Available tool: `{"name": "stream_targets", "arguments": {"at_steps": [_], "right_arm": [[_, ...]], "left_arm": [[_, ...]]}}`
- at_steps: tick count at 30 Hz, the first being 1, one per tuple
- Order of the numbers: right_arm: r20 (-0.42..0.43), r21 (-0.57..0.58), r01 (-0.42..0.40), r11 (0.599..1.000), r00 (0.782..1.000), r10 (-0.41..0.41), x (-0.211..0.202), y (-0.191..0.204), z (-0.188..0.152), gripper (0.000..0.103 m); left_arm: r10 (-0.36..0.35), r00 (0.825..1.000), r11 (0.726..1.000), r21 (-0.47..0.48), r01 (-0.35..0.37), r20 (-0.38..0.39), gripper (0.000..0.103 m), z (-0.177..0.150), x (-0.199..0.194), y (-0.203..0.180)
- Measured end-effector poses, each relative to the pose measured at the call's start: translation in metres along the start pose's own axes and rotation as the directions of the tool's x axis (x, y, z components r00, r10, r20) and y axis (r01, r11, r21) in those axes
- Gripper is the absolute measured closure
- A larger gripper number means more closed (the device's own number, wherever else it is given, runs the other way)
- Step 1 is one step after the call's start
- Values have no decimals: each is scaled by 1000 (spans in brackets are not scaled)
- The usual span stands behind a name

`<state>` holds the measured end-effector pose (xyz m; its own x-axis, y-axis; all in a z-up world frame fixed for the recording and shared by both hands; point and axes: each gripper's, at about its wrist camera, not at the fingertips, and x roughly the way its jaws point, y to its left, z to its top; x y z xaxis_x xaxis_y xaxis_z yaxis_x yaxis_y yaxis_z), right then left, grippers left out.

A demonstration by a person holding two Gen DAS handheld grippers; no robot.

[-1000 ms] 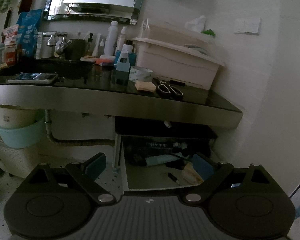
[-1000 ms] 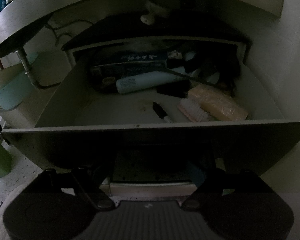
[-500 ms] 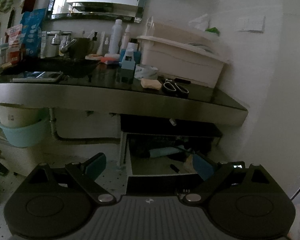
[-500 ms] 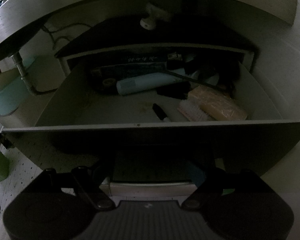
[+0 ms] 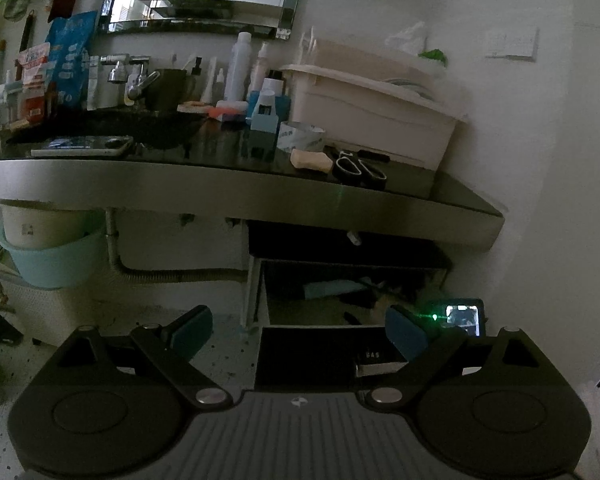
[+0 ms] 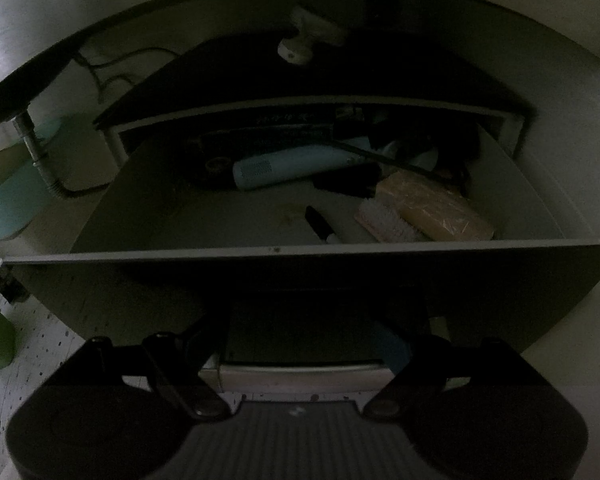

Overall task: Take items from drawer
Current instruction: 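Press the right tool against the black drawer front, then push the black drawer shut with the right tool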

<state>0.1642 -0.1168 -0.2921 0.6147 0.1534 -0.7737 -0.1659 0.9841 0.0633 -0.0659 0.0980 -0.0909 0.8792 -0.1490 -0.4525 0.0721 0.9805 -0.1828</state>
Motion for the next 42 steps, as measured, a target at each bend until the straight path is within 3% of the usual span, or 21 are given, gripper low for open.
{"name": "stream_targets", "arguments": {"at_steps": [42], "right_arm": [[-15,-15,20,1000,1000,-20,0,8,4,20]], "left_arm": [[29,999,1000,8,-29,-15,9,7,10,3]]}}
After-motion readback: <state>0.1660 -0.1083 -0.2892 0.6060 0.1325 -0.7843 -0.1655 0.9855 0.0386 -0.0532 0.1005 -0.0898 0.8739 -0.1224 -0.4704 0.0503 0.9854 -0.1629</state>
